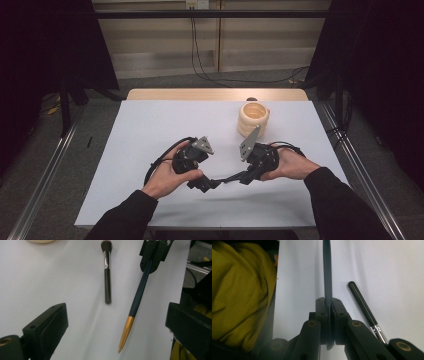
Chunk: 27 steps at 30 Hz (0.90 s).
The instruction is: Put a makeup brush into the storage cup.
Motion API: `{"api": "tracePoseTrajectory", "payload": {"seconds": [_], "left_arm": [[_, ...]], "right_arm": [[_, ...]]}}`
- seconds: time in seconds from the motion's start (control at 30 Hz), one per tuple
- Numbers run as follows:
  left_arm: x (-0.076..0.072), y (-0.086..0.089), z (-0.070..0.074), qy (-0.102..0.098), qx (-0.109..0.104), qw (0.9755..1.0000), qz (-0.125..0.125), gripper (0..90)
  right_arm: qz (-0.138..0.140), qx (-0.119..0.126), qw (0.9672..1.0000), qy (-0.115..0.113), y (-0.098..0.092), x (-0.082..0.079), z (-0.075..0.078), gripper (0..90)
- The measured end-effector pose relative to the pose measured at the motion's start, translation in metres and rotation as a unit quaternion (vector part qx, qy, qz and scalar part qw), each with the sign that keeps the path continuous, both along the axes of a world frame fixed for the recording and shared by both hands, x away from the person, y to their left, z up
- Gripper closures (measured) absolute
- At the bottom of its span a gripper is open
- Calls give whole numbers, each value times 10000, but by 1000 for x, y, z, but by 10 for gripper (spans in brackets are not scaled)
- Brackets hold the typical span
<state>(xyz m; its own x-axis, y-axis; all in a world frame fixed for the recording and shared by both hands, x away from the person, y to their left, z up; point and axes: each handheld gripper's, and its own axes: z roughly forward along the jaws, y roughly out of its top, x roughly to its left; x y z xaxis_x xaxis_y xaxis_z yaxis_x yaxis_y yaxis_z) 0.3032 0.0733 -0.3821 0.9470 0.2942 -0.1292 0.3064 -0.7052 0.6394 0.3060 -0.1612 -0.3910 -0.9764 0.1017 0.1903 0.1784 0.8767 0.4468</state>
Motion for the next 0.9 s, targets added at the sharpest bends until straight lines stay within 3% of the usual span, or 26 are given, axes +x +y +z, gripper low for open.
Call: {"api": "tracePoseTrajectory", "payload": {"seconds": [0.03, 0.13, 0.23, 0.33, 0.37, 0.5, 0.6, 0.73, 0.9], "left_arm": [[0, 3, 0, 47, -166, 9998, 95, 39], [-2, 12, -3, -91, -426, 9988, 209, 35], [-5, 20, -7, -201, -554, 9975, 386, 33], [-6, 29, -13, -71, -695, 9961, 545, 31], [-7, 32, -13, -114, -703, 9958, 576, 34], [-9, 42, -16, -252, -957, 9916, 828, 30], [-9, 46, -17, -259, -1031, 9908, 836, 43], [-14, 52, -20, -452, -1335, 9859, 899, 33], [-16, 60, -24, -463, -1514, 9828, 952, 37]], "right_arm": [[-36, 9, 10000, -11, -1, 0, 0, 850], [-95, 25, 10000, -6, -5, 0, -2, 851], [-164, 76, 9998, 6, -10, 1, -3, 851], [-233, 130, 9996, 19, -14, 0, -3, 850], [-213, 165, 9996, -45, -15, 1, -4, 851], [-363, 171, 9992, -31, -19, -1, -5, 850], [-381, 201, 9990, -112, -19, -2, -7, 851], [-515, 237, 9983, -149, -23, -3, -7, 851], [-652, 444, 9963, -342, -28, -5, -7, 851]]}}
